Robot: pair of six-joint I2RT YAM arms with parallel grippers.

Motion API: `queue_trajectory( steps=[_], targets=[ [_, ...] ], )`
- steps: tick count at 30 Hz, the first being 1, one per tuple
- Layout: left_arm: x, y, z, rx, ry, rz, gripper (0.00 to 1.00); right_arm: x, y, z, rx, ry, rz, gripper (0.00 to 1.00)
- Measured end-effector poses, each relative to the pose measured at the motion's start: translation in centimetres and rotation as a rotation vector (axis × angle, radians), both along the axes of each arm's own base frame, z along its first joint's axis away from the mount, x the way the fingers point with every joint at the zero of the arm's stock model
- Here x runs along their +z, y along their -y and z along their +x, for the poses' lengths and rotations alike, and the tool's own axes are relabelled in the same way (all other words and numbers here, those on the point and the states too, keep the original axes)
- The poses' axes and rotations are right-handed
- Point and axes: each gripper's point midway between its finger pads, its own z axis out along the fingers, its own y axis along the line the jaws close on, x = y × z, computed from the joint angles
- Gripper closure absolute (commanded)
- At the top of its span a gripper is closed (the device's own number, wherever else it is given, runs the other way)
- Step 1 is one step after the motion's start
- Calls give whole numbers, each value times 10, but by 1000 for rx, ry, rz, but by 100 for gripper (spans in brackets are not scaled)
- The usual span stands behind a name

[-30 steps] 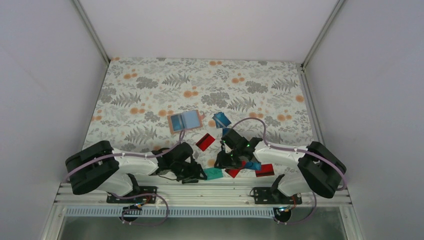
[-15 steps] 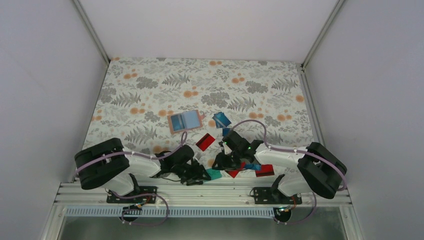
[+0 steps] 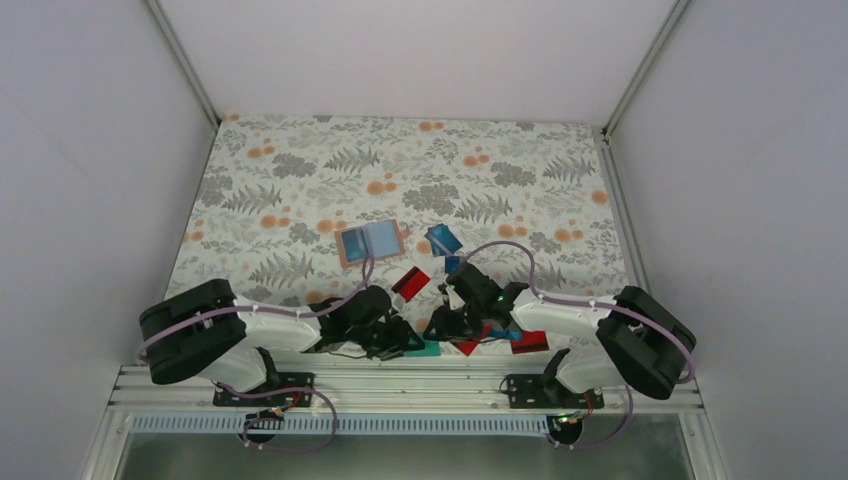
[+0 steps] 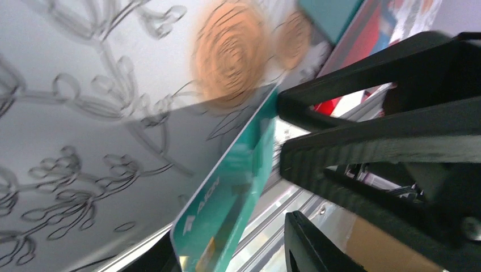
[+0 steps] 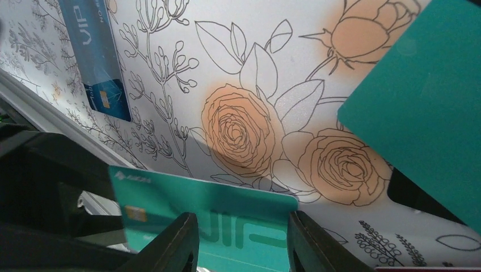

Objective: Put the credit cards into the card holder

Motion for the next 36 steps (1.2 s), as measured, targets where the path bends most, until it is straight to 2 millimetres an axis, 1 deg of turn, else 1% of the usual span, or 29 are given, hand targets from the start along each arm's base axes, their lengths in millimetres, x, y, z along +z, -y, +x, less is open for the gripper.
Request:
queue_trajectory(
  steps=[2,4,7,9,11,15,17,19,21,22,24,26,30,33,36],
  targets=[
    [6,4,6,9,28,-3,71,0,0,0,0,0,0,60],
    [11,6,11,15,53,-1,78,0,0,0,-1,0,0,60],
    [13,7,15,20,78,24,96,0,0,0,-2,-1,0,60],
    [12,7,16,15,95,52,97,0,0,0,-2,1,0,59],
    [12,7,19,17,109,83,98,1,1,0,-4,3,-7,56],
    [22,9,26,6,159,130,97,4,11,0,-18,16,-53,43],
    [31,9,30,-15,196,150,98,12,14,4,-25,35,-66,35],
    [45,11,36,-51,242,158,98,26,13,14,-31,68,-52,25],
    [60,10,46,-88,292,167,98,50,9,28,-32,124,-8,15],
    [69,8,52,-105,313,163,98,56,10,35,-52,138,4,8],
    [87,5,66,-132,355,137,98,72,13,50,-66,175,49,1],
    [110,1,83,-157,409,89,98,90,13,60,-71,198,121,0],
    [141,-7,105,-209,475,-1,98,122,10,69,-55,226,276,0],
    [161,-6,111,-277,510,-88,98,139,6,70,-28,221,381,1],
    [172,0,111,-351,525,-152,98,154,4,68,3,214,471,4]
  ],
)
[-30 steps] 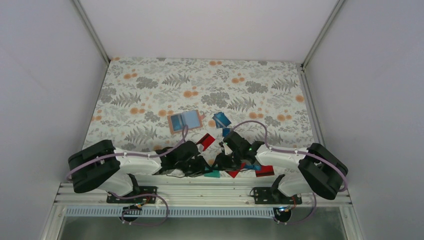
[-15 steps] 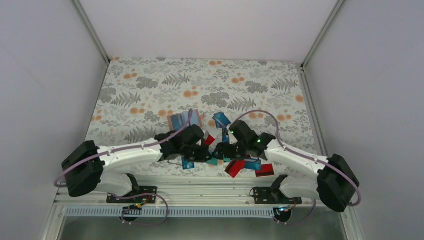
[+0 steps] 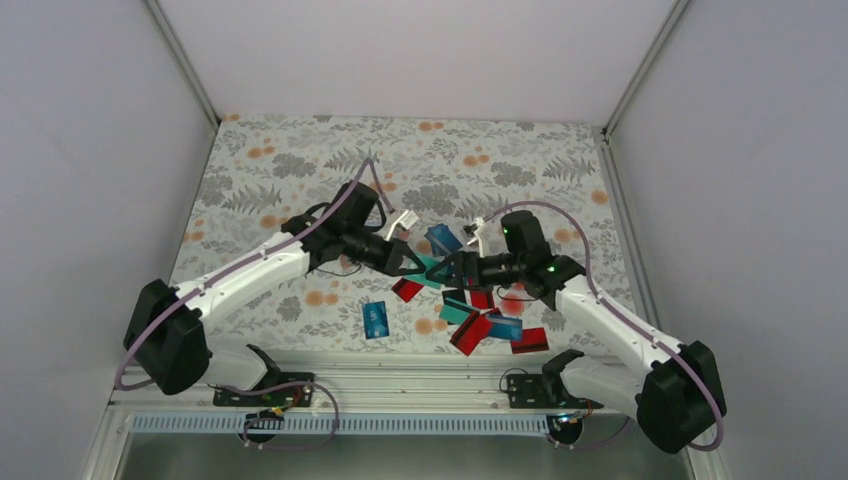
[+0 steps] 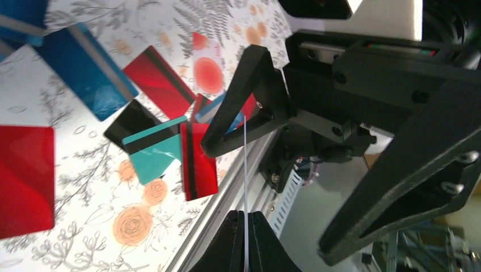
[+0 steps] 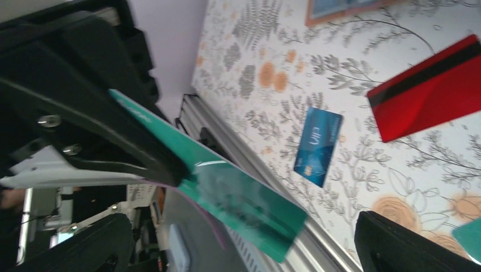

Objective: Put the credit cards into the card holder

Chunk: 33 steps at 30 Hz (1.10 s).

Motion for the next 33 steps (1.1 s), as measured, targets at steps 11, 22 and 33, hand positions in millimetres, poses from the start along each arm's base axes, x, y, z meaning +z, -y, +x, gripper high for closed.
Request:
queue_trajectory(
  steps=[11,22,33],
  targets=[
    [26,17,-6,-210,-8,-117,98,35,14,7,35,27,172,34],
    [28,25,-12,-302,-76,-154,98,53,10,-13,176,21,269,59],
    [37,32,-10,-351,-108,-182,98,50,8,-16,259,-11,296,96]
  ],
)
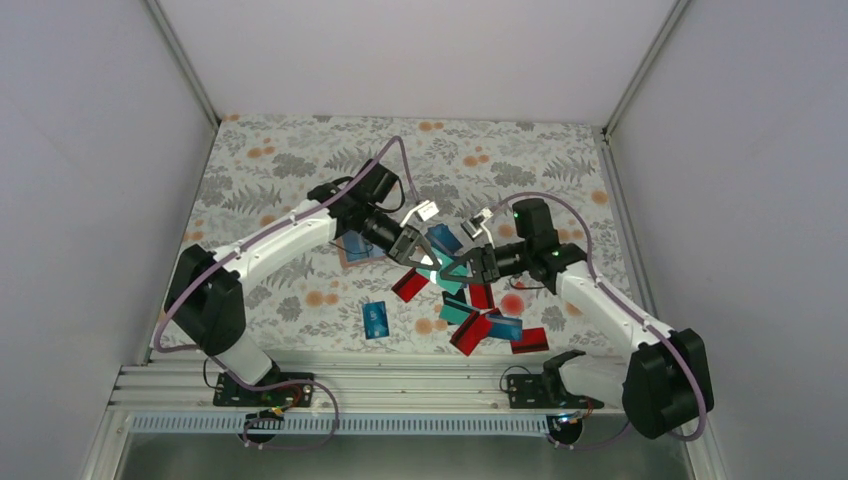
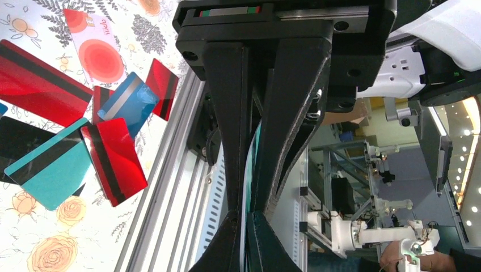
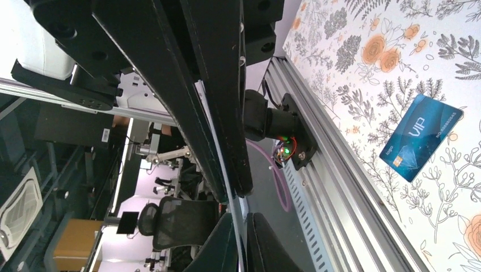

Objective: Put the credit cards into the card holder

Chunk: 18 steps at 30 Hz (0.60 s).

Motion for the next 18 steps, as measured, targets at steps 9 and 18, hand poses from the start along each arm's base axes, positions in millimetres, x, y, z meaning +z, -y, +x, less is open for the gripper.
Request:
queue_trajectory(
  steps=[9,18],
  targets=[
    [-3,-1,12,39,4,13,67,4,-3,4,36,-18,20,96],
    [22,-9,52,199,27,-31,37,38,-12,24,24,18,60,96]
  ],
)
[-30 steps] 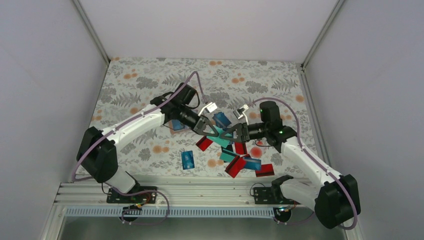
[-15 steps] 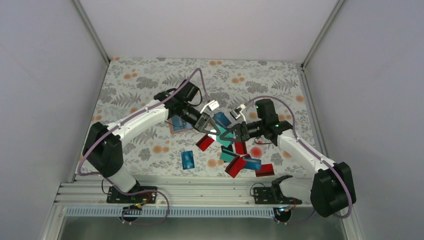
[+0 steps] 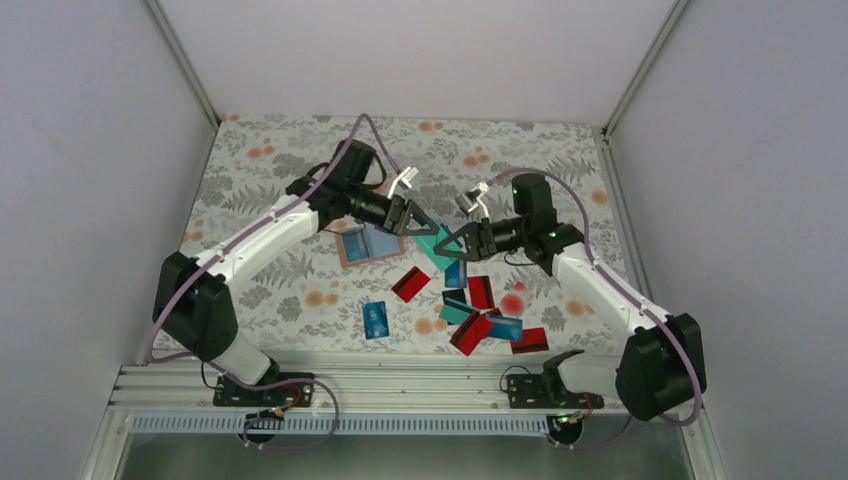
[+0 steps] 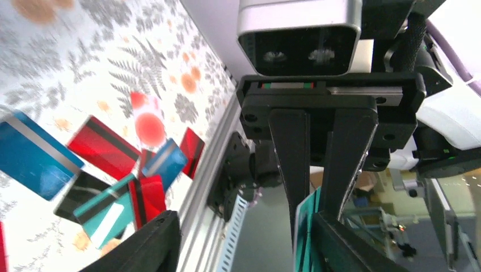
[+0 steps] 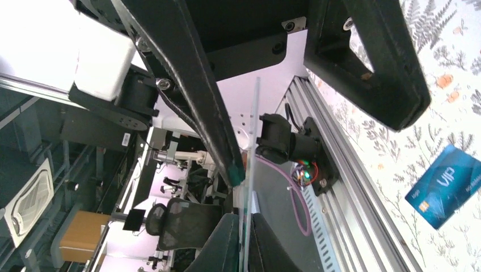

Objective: Put the credit cards into the card holder

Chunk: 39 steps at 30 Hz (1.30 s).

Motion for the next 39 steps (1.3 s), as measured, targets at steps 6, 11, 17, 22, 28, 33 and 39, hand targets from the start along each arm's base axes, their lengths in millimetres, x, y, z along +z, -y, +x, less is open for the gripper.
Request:
queue_trajectory(
  steps=[6,11,17,22,28,33,39],
  targets=[
    [29,-19,31,162,21,-49,9,17,-9,22,-12,-2,15,96],
    [60,-45,56,332,39,-96,6,22,-19,51,-60,-37,7,96],
    [71,-64,67,501,34,-144,7,28,-32,89,-113,-79,9,96],
    [43,-77,71,641,-55,-150,10,39,-41,114,-150,-94,25,96],
    [50,-81,83,727,-73,-230,15,58,-46,131,-177,-88,48,96],
    [70,-82,91,753,-58,-338,24,73,-48,139,-198,-77,70,96],
    [84,-81,101,772,-52,-414,38,75,-50,145,-216,-96,79,96]
  ],
)
